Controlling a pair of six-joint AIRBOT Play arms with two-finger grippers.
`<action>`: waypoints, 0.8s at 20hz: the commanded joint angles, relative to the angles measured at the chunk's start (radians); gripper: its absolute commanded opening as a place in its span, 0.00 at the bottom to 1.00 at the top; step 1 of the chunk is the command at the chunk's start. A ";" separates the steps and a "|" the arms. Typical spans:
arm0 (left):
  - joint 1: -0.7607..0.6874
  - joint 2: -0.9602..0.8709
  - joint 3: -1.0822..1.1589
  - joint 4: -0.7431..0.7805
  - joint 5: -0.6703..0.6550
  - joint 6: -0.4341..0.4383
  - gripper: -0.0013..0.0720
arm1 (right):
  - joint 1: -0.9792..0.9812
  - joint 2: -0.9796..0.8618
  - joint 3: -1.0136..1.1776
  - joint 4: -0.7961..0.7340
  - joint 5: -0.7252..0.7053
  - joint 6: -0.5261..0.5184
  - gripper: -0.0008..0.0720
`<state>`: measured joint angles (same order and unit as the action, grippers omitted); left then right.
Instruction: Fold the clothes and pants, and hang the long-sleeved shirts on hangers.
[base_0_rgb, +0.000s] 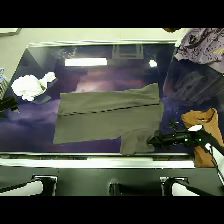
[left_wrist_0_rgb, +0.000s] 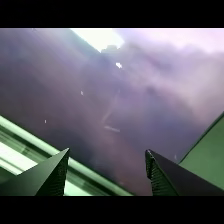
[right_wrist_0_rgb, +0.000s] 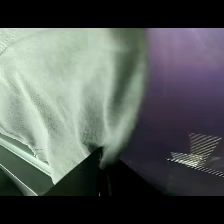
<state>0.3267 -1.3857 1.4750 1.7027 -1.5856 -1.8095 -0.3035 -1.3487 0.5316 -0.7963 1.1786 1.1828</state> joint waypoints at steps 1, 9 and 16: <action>0.011 0.001 -0.024 -0.035 -0.036 0.039 0.76 | 0.040 0.045 0.002 -0.028 -0.024 0.052 0.05; 0.227 0.002 -0.527 -0.696 0.221 0.350 0.76 | 0.040 0.261 0.019 -0.057 0.039 0.142 0.05; 0.227 0.002 -0.744 -0.708 0.278 0.398 0.76 | 0.040 0.286 0.019 -0.057 0.051 0.142 0.05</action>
<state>0.5468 -1.3834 0.8028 1.0309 -1.3338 -1.4452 -0.2646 -1.0725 0.5495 -0.8551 1.2224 1.3212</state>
